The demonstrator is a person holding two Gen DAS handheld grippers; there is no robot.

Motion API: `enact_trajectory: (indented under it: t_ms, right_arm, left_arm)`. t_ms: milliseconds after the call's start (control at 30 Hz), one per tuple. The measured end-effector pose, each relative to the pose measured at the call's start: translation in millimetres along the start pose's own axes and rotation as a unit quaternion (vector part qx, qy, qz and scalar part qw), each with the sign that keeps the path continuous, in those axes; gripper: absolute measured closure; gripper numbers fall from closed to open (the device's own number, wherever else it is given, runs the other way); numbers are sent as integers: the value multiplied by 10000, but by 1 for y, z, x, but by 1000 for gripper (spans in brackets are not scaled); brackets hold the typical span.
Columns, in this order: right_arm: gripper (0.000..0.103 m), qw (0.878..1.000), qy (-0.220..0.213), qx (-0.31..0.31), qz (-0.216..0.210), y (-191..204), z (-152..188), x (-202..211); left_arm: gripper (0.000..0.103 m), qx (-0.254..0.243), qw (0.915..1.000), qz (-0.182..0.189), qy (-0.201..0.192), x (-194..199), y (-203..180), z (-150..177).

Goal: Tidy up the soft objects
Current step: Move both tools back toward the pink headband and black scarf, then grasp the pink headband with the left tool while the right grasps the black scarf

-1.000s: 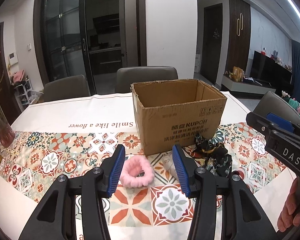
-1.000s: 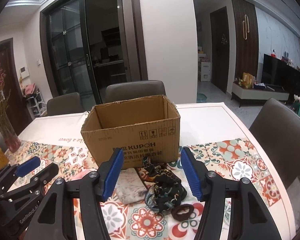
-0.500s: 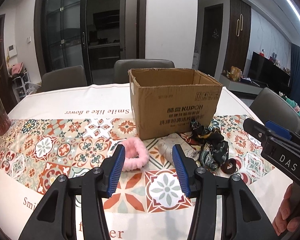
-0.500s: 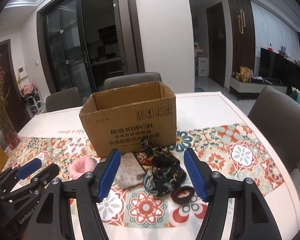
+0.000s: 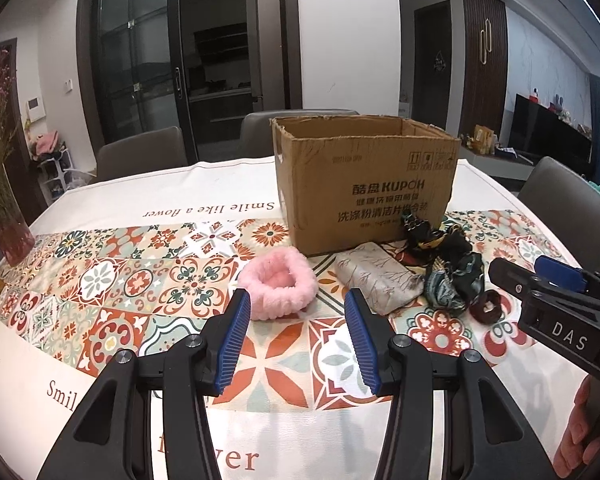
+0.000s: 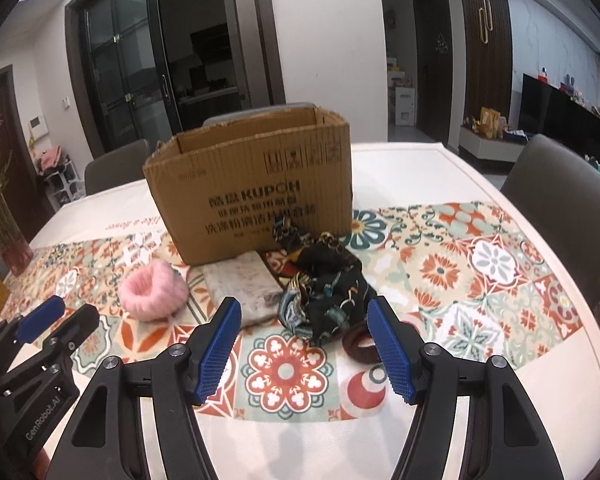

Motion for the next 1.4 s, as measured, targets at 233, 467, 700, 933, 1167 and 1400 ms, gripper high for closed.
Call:
enact_trajectory:
  t_ms: [233,467,700,933,1167,1400]
  right_arm:
    - [36,9999,150,19,27,-6,4,-18]
    - [29,9993,367,-36,14,-15,6,-41]
    - [29,9987,490,-157,21,-26,3,-60]
    - [29,9979,596,-263,52,-38,-3,-75]
    - [29,9973,648,-327,98,-49,-6,-92]
    - [30,9960,766,-431,132,-55,-6,-105]
  left_arm:
    - [55,-117,9998,-160,-41,-15,-7,6]
    - [51,-43,9993,-361,114,-41,-13,10]
    - [51,-163,9990,-400,88,-59,-25,4]
    - [51,-273,9985,-470,26,-74,-38,-5]
    - [51,-251,9984,-349,373,-99,-46,-6]
    - [56,-311,9970,-336,625,-116,-52,-4]
Point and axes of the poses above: each gripper's, at about its wrist camera, not at the fingertips, and x roughly against the way its jaws point, y to its left, z to its underside, the point moved 1 cm from there along -x, roughly the way its jaws point, and after that the axes turned 12 degrees about -z, right-handed, at the moved point
